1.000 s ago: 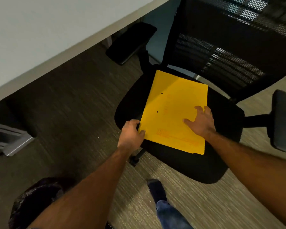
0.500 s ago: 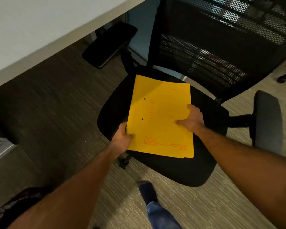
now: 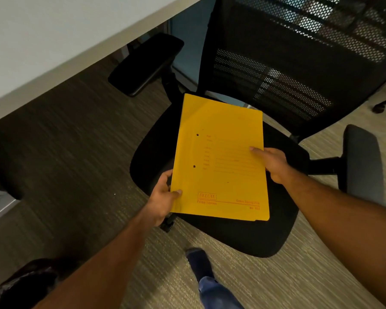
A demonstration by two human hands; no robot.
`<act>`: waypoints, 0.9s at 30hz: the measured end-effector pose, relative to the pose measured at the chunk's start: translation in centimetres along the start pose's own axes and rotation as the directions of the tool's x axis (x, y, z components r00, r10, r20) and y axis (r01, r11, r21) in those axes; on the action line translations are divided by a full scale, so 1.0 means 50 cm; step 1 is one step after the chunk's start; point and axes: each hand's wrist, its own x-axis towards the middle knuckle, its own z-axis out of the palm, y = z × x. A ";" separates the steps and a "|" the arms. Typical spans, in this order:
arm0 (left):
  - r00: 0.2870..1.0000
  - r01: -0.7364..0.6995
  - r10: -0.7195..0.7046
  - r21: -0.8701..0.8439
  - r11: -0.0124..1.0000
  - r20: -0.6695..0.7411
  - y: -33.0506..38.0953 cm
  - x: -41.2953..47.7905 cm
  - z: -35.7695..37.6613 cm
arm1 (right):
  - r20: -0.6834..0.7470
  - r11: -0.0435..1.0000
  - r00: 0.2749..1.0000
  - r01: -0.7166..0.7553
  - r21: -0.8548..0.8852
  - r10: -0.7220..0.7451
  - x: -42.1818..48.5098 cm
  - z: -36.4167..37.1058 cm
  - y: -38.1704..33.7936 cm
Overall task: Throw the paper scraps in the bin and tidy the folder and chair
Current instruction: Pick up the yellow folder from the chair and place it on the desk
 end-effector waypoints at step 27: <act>0.991 -0.135 0.134 -0.060 0.989 -0.028 0.163 -0.256 -0.068 | 0.306 0.959 0.922 0.169 0.228 -0.235 -0.249 0.003 -0.215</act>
